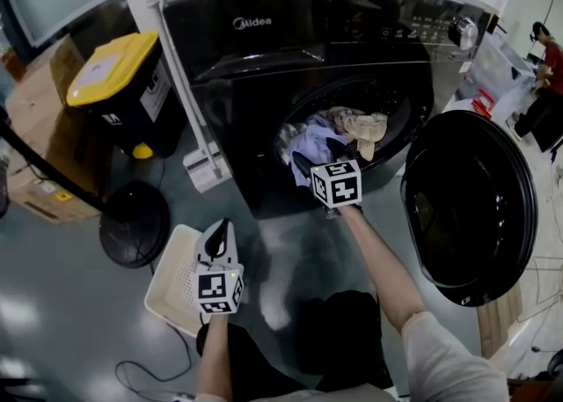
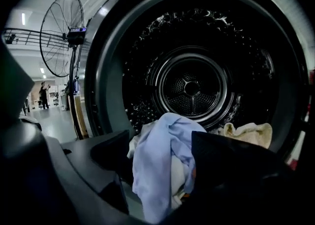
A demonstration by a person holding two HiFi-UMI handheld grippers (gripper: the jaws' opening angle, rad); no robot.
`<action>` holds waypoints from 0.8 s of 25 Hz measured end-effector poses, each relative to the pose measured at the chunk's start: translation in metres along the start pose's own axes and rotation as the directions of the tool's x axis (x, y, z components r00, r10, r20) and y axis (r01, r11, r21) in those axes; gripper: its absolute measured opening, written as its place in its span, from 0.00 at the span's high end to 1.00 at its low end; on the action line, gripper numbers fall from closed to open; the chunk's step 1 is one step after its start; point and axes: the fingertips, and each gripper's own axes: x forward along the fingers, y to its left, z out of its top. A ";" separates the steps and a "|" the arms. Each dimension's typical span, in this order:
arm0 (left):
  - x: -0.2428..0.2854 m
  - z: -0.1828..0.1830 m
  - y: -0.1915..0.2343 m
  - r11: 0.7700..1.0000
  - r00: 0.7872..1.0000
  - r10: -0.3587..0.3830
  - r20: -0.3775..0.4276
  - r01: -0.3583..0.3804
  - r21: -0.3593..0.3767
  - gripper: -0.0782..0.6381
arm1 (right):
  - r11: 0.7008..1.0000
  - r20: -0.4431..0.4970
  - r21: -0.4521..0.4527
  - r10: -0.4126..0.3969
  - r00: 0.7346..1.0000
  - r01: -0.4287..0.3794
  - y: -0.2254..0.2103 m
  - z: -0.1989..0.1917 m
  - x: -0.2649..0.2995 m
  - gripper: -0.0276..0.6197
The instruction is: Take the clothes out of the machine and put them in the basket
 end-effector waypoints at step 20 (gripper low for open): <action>-0.016 0.001 0.013 0.999 0.999 0.043 0.003 -0.043 0.005 0.87 | 0.979 -0.269 -0.191 -0.126 0.955 0.075 -0.015 -0.052 0.069 0.52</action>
